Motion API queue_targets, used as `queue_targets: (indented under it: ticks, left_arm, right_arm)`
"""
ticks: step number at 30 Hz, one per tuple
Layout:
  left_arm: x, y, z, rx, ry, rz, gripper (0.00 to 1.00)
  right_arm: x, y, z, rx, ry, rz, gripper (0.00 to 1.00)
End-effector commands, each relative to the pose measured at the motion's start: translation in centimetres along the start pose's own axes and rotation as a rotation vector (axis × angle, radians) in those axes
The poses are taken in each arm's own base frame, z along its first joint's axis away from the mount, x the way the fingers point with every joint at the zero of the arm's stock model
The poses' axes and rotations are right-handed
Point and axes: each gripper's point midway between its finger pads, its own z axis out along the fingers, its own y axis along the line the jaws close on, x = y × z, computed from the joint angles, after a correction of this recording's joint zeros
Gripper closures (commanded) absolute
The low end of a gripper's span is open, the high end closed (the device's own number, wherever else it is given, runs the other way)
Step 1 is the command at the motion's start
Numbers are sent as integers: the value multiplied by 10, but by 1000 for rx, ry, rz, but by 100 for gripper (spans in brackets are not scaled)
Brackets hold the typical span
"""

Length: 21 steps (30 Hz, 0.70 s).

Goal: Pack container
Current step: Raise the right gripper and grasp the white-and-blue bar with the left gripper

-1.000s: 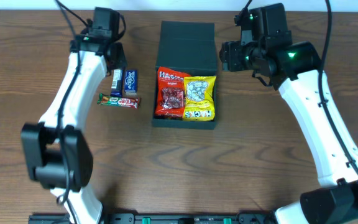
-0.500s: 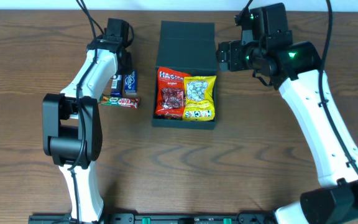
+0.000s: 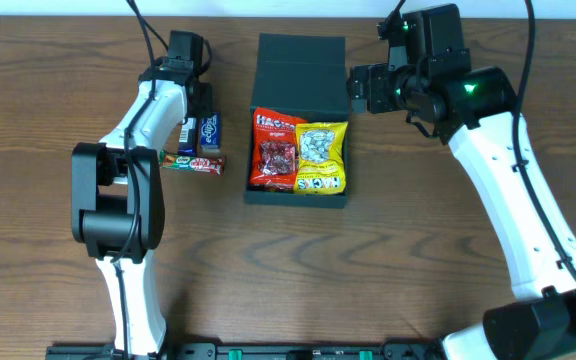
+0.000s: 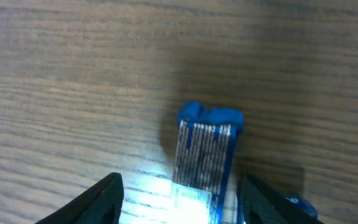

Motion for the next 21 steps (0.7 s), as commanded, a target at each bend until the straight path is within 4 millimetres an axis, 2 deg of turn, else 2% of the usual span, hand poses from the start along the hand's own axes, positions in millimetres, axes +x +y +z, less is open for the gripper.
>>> queue_targets:
  ticks: [1, 11, 16, 21]
  left_arm:
    - [1, 4, 6, 12, 5, 2, 32]
    - [1, -2, 7, 94, 12, 45, 28]
    - [13, -3, 16, 92, 56, 51, 30]
    - [16, -3, 18, 93, 64, 52, 28]
  right_arm:
    - [-3, -8, 0, 16, -9, -3, 6]
    - [-5, -7, 0, 14, -16, -3, 6]
    - [-5, -7, 0, 14, -14, -3, 6]
    - [-5, -7, 0, 14, -16, -3, 5]
